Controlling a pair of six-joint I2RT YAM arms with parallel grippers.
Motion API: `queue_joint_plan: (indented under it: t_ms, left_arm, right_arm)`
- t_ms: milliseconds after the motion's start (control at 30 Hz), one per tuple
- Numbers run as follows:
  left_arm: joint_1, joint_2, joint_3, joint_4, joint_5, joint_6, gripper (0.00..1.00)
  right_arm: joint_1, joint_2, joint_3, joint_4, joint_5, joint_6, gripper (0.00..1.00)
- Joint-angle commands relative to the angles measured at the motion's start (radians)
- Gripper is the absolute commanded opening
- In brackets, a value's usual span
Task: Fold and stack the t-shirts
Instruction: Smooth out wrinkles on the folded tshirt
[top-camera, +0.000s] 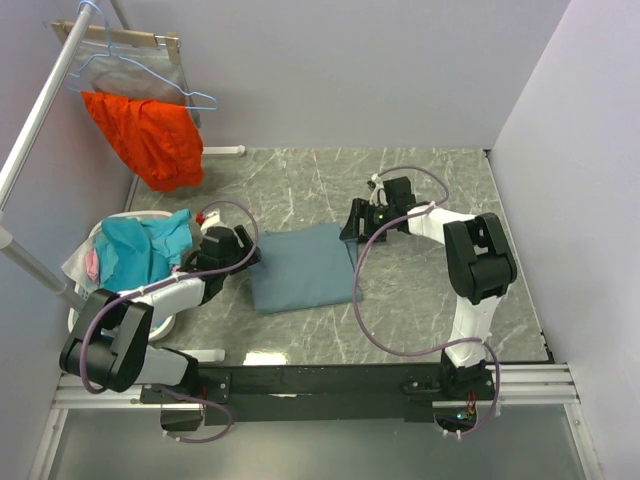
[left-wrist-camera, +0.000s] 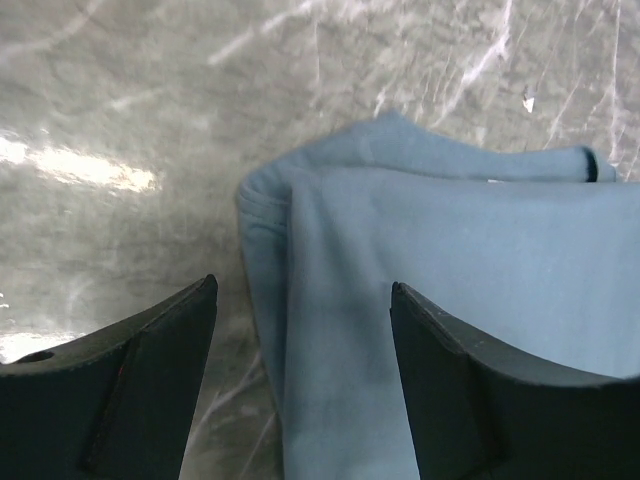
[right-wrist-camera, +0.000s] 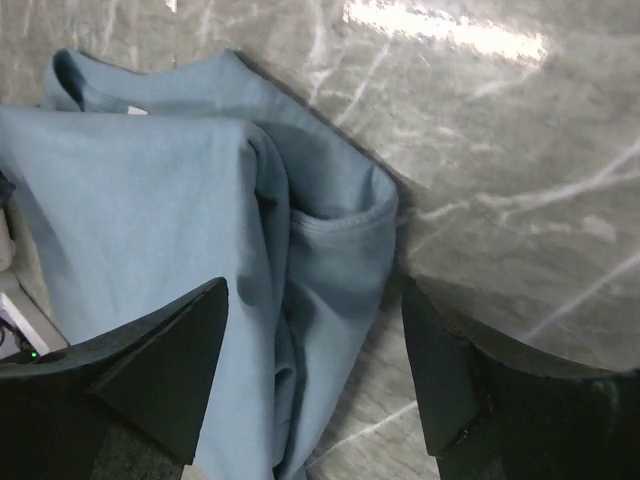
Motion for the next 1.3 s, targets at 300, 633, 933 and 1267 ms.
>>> queue_joint_plan:
  t_ms: [300,633,933,1267]
  left_arm:
    - [-0.023,0.1,-0.022,0.196,0.125,-0.09,0.74]
    - [-0.043,0.128,-0.055,0.225,0.119,-0.13,0.74]
    - [-0.043,0.093,-0.065,0.195,0.092,-0.121,0.74]
    - [-0.043,0.006,-0.055,0.104,0.043,-0.09,0.75]
  right_arm:
    - [0.084,0.099,0.039,-0.014,-0.16,-0.032,0.69]
    - [0.093,0.158,-0.074,0.315,-0.46,0.227,0.36]
    - [0.022,0.144,-0.128,0.584,-0.556,0.436,0.26]
    - [-0.008,-0.086,-0.088,0.001,-0.108,0.043,0.68]
